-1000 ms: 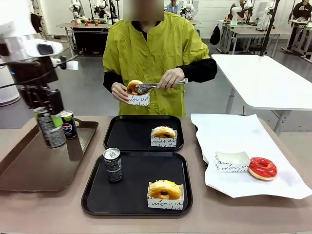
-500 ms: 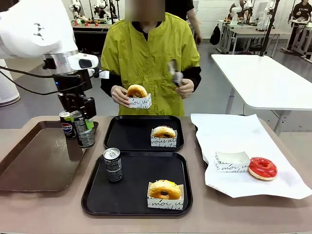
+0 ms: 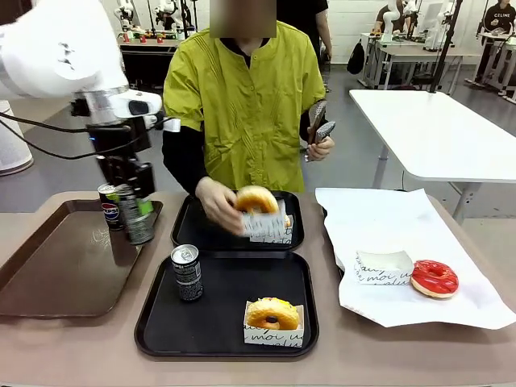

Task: Set up donuts and drinks on trays.
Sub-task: Pick up one Pepsi coke from the Handle tray and place it on the Flat Tray without a Pepsi coke.

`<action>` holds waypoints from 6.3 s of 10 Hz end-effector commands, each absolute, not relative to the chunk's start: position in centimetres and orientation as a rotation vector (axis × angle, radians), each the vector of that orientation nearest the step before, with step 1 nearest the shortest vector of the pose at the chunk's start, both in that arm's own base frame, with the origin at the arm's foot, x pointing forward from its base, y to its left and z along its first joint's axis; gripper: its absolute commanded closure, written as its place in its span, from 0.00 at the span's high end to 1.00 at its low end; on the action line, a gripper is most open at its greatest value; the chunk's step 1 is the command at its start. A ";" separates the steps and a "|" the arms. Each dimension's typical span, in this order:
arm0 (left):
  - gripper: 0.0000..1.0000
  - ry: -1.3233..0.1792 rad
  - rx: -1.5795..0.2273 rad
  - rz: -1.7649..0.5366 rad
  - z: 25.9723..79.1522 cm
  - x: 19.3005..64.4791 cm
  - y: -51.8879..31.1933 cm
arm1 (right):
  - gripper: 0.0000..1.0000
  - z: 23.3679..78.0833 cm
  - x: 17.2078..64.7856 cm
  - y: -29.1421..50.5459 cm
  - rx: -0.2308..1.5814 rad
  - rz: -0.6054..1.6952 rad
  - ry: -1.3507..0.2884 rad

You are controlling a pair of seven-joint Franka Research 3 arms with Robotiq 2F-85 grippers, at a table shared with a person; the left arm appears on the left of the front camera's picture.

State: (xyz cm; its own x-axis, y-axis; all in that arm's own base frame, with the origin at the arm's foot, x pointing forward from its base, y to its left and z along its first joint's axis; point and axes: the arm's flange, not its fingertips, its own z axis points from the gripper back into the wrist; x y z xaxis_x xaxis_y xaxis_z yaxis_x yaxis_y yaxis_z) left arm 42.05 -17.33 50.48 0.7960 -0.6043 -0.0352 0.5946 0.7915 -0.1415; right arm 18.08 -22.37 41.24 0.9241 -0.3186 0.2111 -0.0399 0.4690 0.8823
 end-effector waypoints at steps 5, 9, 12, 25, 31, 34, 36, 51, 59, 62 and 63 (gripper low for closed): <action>0.58 0.160 -0.147 -0.680 57.3 30.7 -7.0 | 1.00 41.2 18.1 -22.3 1.094 -0.164 -0.392; 0.58 0.171 -0.137 -0.685 58.2 29.0 -7.2 | 1.00 41.2 18.1 -22.3 1.094 -0.164 -0.392; 0.58 0.171 -0.137 -0.685 58.2 29.0 -7.2 | 1.00 41.2 18.1 -22.3 1.094 -0.164 -0.392; 0.58 0.171 -0.137 -0.685 58.2 29.0 -7.2 | 1.00 41.2 18.1 -22.3 1.094 -0.164 -0.392; 0.58 0.147 -0.127 -0.732 58.9 33.8 -10.7 | 1.00 41.2 18.1 -22.3 1.094 -0.164 -0.392; 0.58 0.137 -0.124 -0.744 59.2 37.5 -13.5 | 1.00 41.2 18.1 -22.3 1.094 -0.164 -0.392; 0.58 0.138 -0.116 -0.725 58.5 38.6 -14.5 | 1.00 41.2 18.1 -22.3 1.094 -0.164 -0.392; 0.58 -0.073 -0.072 -0.606 54.4 53.0 -21.9 | 1.00 41.2 18.1 -22.3 1.094 -0.164 -0.392; 0.58 0.177 -0.015 -0.748 53.8 46.4 -20.4 | 1.00 41.2 18.1 -22.3 1.094 -0.164 -0.392; 0.58 0.214 -0.087 -0.817 55.4 36.7 -12.7 | 1.00 41.2 18.1 -22.3 1.094 -0.164 -0.392; 0.58 0.219 -0.104 -0.819 55.4 37.5 -12.5 | 1.00 41.2 18.1 -22.3 1.094 -0.164 -0.392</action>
